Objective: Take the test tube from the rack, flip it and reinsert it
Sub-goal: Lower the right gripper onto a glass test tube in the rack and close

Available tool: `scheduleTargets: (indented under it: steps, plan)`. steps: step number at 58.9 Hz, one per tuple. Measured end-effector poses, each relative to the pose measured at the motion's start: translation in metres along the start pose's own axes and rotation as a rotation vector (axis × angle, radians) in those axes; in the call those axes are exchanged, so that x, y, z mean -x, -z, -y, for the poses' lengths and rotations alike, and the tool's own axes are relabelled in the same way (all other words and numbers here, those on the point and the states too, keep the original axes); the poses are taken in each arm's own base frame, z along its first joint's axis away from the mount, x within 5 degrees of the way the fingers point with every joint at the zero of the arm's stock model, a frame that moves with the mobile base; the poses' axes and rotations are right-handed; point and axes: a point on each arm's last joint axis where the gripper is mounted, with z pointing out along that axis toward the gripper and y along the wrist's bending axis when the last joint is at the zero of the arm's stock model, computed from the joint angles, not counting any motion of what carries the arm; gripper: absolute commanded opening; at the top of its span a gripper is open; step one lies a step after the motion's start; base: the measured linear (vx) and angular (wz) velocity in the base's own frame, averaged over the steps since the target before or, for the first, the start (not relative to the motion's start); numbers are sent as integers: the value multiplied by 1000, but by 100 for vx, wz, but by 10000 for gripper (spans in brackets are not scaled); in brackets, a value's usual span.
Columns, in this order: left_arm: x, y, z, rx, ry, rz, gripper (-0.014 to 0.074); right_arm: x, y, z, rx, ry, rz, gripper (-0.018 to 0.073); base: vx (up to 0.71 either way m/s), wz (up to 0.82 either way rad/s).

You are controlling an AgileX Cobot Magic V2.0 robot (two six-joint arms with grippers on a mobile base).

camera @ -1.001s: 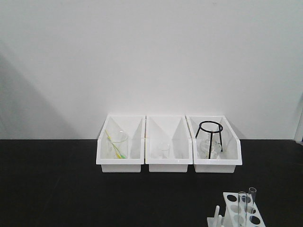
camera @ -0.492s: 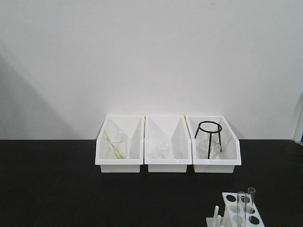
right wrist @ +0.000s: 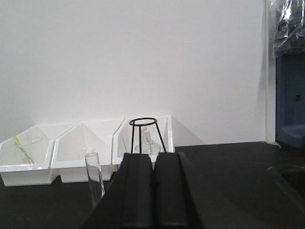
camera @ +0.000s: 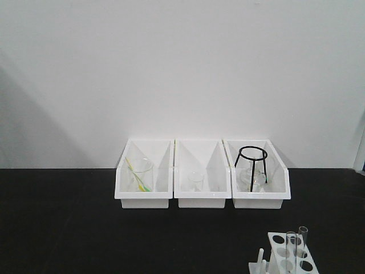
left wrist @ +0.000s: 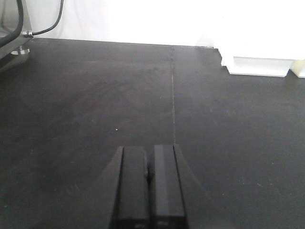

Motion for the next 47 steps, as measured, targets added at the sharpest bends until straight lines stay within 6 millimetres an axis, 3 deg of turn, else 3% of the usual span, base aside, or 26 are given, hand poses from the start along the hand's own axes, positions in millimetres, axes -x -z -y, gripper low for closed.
scheduleTargets:
  steps: [11,17,30,47]
  plan:
    - [0,0,0,0,0,0,-6,40,-11,-3,-9,32,-43,-8,0,0]
    - [0,0,0,0,0,0,-6,50,-20,-3,-12,35,-77,-5,0,0]
    - [0,0,0,0,0,0,-6,46,-40,-3,-19,37,-191,56,0,0]
    - [0,0,0,0,0,0,-6,34,-53,-2,-26,38,-294,324,0,0]
